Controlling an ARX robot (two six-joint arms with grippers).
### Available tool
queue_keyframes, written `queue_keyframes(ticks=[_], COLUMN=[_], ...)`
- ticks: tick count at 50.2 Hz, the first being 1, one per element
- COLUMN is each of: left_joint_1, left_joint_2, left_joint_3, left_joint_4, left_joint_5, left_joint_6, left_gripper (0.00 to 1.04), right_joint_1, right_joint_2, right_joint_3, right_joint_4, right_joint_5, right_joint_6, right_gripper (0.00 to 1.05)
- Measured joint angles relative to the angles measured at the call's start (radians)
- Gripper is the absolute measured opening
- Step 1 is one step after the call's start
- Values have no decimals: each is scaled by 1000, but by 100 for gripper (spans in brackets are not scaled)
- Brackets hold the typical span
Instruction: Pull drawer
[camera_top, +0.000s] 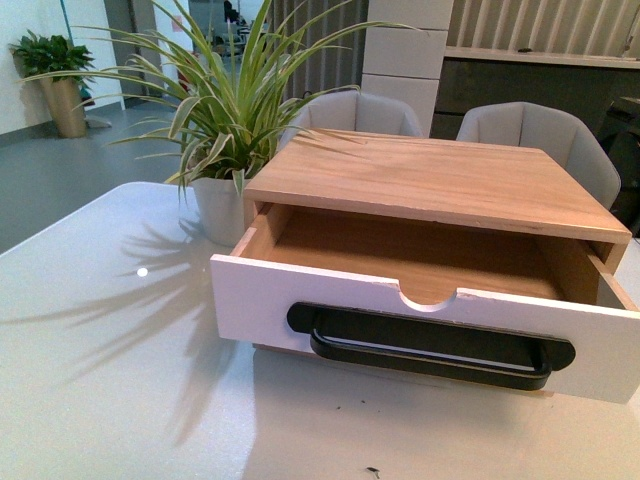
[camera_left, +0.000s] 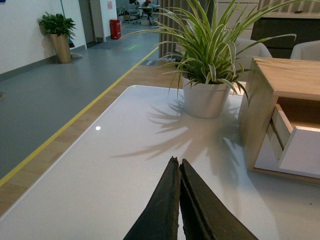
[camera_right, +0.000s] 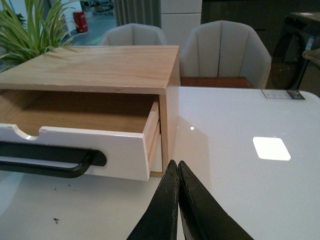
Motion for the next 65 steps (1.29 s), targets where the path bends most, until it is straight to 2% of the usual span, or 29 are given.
queue_keyframes(ticks=[38, 58, 60, 65], left_joint_1=[0, 0, 0, 0], left_joint_2=[-41, -41, -41, -41], left_joint_3=[-39, -39, -39, -39], left_joint_4=[-1, -1, -1, -1], left_joint_5=[0, 0, 0, 0], left_joint_6=[-1, -3, -2, -2], left_gripper=[3, 93, 99, 97], right_joint_1=[1, 1, 1, 1], right_joint_2=[-54, -54, -54, -54], right_joint_3=[-37, -37, -37, -37], right_joint_4=[10, 10, 10, 10], right_joint_5=[1, 1, 1, 1], right_joint_6=[-1, 0, 0, 0], right_gripper=[3, 93, 97, 96])
